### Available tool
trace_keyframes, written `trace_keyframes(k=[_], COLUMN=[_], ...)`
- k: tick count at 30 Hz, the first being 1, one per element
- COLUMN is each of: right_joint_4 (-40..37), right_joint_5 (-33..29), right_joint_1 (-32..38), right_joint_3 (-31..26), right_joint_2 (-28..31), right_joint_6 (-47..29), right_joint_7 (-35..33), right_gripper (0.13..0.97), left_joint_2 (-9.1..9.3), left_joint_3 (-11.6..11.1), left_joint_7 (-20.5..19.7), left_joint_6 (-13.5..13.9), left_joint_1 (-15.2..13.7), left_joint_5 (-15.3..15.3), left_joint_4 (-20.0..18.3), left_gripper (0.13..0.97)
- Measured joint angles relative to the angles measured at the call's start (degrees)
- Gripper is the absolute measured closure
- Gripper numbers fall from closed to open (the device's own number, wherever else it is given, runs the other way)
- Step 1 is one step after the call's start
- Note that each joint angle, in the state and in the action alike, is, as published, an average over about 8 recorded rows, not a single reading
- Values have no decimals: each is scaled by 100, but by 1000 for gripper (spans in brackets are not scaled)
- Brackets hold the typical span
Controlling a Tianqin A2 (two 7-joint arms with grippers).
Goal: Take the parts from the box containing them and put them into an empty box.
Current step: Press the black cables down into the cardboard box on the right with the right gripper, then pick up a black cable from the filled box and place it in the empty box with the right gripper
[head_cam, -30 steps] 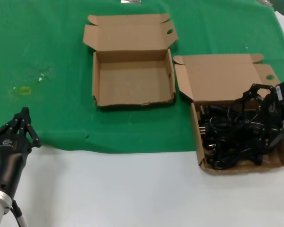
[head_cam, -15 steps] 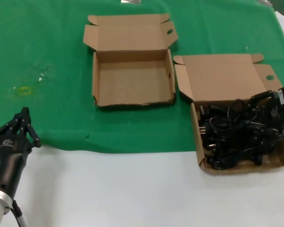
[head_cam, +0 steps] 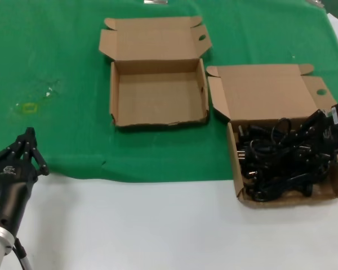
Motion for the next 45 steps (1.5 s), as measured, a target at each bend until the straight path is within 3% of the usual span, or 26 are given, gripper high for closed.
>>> trace_keyframes(k=[6,29,35,45], right_joint_4=[203,989,676,-627], right_joint_5=[18,232,261,288], right_joint_1=[-77,272,525,1041], right_joint_3=[33,223,229,269], right_joint_2=[91,185,-137,-979], right_joint_6=[-29,-335,-236,150], right_joint_7=[131,1065,967,249], right_gripper=[831,880,880,880], left_joint_2=[0,0,0,0], left_joint_3=[0,0,0,0], left_joint_7=[1,2,2,2], left_joint_6=[0,0,0,0], left_joint_1=[0,0,0,0], left_joint_5=[1,1,0,0], left_joint_4=[0,0,0,0], left_gripper=[953,953,953,953])
